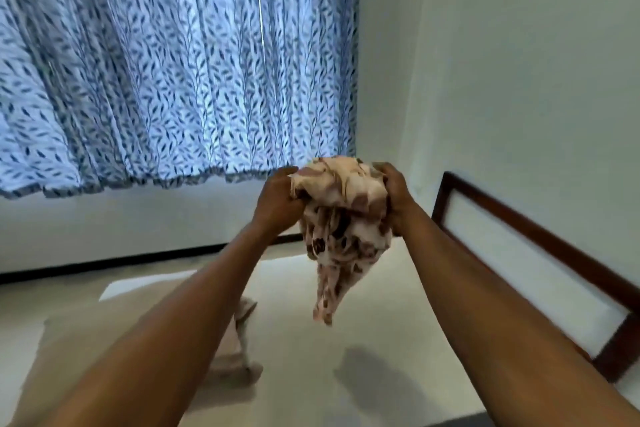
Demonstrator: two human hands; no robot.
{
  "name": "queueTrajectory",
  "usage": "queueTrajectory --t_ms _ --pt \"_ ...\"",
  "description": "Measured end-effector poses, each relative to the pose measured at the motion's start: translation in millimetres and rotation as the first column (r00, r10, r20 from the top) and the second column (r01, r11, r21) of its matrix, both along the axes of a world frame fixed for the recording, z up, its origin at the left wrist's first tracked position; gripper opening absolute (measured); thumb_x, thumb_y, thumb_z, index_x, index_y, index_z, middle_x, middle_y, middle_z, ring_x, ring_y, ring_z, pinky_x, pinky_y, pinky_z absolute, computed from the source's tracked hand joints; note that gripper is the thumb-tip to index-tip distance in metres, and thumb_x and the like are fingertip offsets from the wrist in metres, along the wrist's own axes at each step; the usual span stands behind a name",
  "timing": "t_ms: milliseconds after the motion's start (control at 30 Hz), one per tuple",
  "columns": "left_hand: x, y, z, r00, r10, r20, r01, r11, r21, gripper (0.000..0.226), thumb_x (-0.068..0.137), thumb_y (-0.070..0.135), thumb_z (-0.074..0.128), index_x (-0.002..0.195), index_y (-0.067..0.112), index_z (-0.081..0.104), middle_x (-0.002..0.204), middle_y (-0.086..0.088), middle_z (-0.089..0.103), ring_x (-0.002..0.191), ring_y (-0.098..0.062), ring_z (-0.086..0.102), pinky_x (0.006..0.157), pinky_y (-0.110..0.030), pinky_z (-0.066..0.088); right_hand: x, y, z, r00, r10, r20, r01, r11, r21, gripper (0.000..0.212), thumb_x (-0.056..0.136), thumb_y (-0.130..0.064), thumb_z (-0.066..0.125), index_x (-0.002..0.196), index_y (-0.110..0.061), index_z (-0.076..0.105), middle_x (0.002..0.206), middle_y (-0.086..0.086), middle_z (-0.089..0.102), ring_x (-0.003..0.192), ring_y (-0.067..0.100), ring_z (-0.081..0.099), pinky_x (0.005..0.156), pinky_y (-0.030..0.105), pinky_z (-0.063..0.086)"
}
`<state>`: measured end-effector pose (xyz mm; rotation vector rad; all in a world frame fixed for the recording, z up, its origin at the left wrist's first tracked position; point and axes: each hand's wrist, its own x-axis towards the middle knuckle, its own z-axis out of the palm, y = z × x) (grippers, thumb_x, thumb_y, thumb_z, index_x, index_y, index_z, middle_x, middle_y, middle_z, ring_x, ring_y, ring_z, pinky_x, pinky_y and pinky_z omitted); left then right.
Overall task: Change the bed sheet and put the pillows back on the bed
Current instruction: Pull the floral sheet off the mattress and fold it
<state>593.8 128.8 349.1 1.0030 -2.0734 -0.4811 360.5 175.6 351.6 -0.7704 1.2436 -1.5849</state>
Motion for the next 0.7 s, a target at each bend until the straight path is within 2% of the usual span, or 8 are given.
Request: queueTrajectory --t_ms 100,167,233,300,367,467,600,700 --pt "-21.6 21.2 64.0 0.998 0.031 -0.06 -0.034 0.998 -0.054 0.043 0.083 0.038 0.055 0.104 0.007 0.074 0.099 -0.01 0.073 0.096 -0.028 0.066 0.068 -0.03 0.035 -8.7 33.8 62.5 0.977 0.167 0.133 -0.125 0.953 -0.277 0.039 0.093 -0.04 0.058 0.103 -0.005 0.072 0.109 0.016 0.071 0.099 0.031 0.067 0.091 0.041 0.056" --pt "-37.9 30.4 94.5 0.986 0.056 -0.157 -0.06 0.998 -0.018 0.035 0.094 0.034 0.061 0.093 0.001 0.071 0.097 -0.023 0.072 0.096 -0.036 0.066 0.069 -0.036 0.039 -16.3 44.9 87.4 0.959 0.284 0.01 -0.261 0.894 -0.365 0.046 0.09 -0.037 0.066 0.124 -0.006 0.066 0.133 0.021 0.062 0.118 0.036 0.062 0.107 0.05 0.048" --pt "-53.6 32.7 116.3 0.966 0.084 -0.244 -0.069 0.995 0.07 0.027 0.097 0.028 0.063 0.08 0.008 0.065 0.087 -0.024 0.069 0.092 -0.037 0.066 0.065 -0.033 0.035 -25.4 43.9 97.6 0.934 0.226 -0.277 -0.302 0.913 -0.274 0.053 0.083 -0.03 0.077 0.13 -0.007 0.064 0.13 0.021 0.065 0.121 0.039 0.063 0.108 0.055 0.047" --pt "-69.8 33.6 128.3 0.959 0.102 -0.266 -0.07 0.99 0.126 0.028 0.098 0.03 0.062 0.08 0.008 0.065 0.071 -0.012 0.061 0.084 -0.034 0.063 0.061 -0.031 0.033 -38.6 41.5 99.3 0.851 0.06 -0.522 -0.184 0.965 -0.189 0.043 0.07 -0.022 0.087 0.11 -0.016 0.074 0.113 0.013 0.074 0.112 0.035 0.068 0.102 0.052 0.053" --pt "-80.9 29.5 133.6 0.956 0.104 -0.273 -0.06 0.984 0.166 0.032 0.098 0.035 0.063 0.085 0.006 0.07 0.071 -0.011 0.063 0.085 -0.035 0.065 0.063 -0.031 0.037 -59.1 38.8 99.0 0.73 -0.036 -0.683 -0.064 0.991 -0.121 0.031 0.068 -0.027 0.087 0.095 -0.021 0.074 0.104 0.006 0.076 0.106 0.028 0.07 0.095 0.042 0.057" --pt "-101.1 23.2 138.6 0.939 0.115 -0.325 -0.038 0.971 0.235 0.037 0.092 0.046 0.068 0.093 0.009 0.075 0.092 -0.018 0.071 0.096 -0.036 0.068 0.075 -0.035 0.049 -110.2 42.0 98.7 0.669 -0.123 -0.733 0.093 0.992 -0.082 0.024 0.082 -0.037 0.079 0.098 -0.02 0.073 0.102 0.003 0.074 0.1 0.024 0.068 0.085 0.032 0.053" --pt "-130.9 19.1 139.1 0.917 0.139 -0.373 -0.032 0.96 0.278 0.047 0.085 0.055 0.069 0.09 0.008 0.076 0.093 -0.02 0.074 0.092 -0.037 0.07 0.085 -0.048 0.056 -174.0 36.4 94.8 0.502 -0.256 -0.827 0.285 0.951 -0.121 0.024 0.089 -0.035 0.069 0.105 -0.017 0.067 0.112 0.006 0.07 0.103 0.027 0.063 0.081 0.03 0.046" --pt "-156.2 19.3 139.0 0.887 0.175 -0.428 -0.032 0.946 0.322 0.037 0.095 0.044 0.065 0.088 0.01 0.074 0.087 -0.017 0.074 0.083 -0.031 0.071 0.074 -0.037 0.055 -194.7 24.0 104.1 0.589 -0.132 -0.797 0.116 0.99 -0.079 0.045 0.078 -0.046 0.076 0.116 -0.023 0.067 0.117 0.001 0.07 0.105 0.022 0.066 0.094 0.037 0.054"
